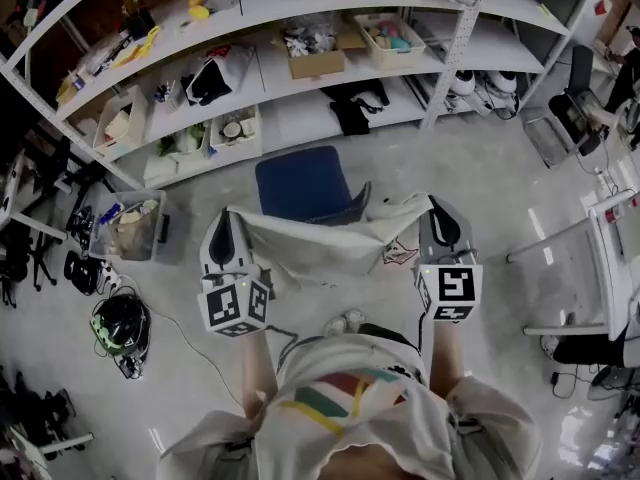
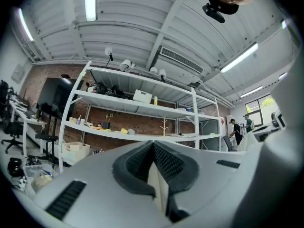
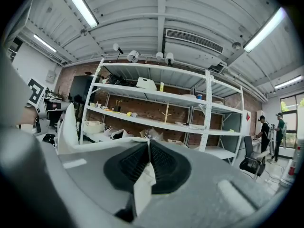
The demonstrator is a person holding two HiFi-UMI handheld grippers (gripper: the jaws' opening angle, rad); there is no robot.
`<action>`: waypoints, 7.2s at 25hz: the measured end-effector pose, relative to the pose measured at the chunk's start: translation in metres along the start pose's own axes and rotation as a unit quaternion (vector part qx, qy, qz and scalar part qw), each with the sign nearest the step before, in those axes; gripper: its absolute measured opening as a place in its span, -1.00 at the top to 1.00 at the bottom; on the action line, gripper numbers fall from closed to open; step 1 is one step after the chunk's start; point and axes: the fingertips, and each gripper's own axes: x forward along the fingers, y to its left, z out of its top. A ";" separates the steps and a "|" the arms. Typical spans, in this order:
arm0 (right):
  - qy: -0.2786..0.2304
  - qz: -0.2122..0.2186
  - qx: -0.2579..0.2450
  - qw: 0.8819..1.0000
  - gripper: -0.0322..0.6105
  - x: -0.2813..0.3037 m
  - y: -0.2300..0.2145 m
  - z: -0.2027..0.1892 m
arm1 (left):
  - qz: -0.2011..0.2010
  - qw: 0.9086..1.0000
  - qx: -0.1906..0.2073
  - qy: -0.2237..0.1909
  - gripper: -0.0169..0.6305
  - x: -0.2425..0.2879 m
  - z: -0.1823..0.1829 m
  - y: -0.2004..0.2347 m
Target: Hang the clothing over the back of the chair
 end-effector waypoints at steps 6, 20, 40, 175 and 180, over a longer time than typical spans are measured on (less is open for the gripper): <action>-0.025 0.028 -0.006 0.999 0.88 0.021 -0.007 0.015 | 0.045 0.999 0.013 -0.011 0.91 -0.011 0.014 0.013; -0.160 0.047 -0.071 0.983 0.88 0.059 -0.035 0.142 | 0.064 0.988 0.079 -0.117 0.91 0.020 0.123 0.021; -0.255 0.023 -0.127 0.958 0.88 0.092 -0.051 0.263 | 0.040 0.966 0.156 -0.203 0.91 0.059 0.242 0.028; 0.132 0.098 -0.166 0.972 0.88 0.140 0.023 -0.052 | 0.021 0.969 0.144 0.200 0.91 0.020 -0.082 0.080; 0.164 0.106 -0.162 0.967 0.88 0.142 0.028 -0.084 | 0.016 0.960 0.139 0.243 0.91 0.016 -0.122 0.083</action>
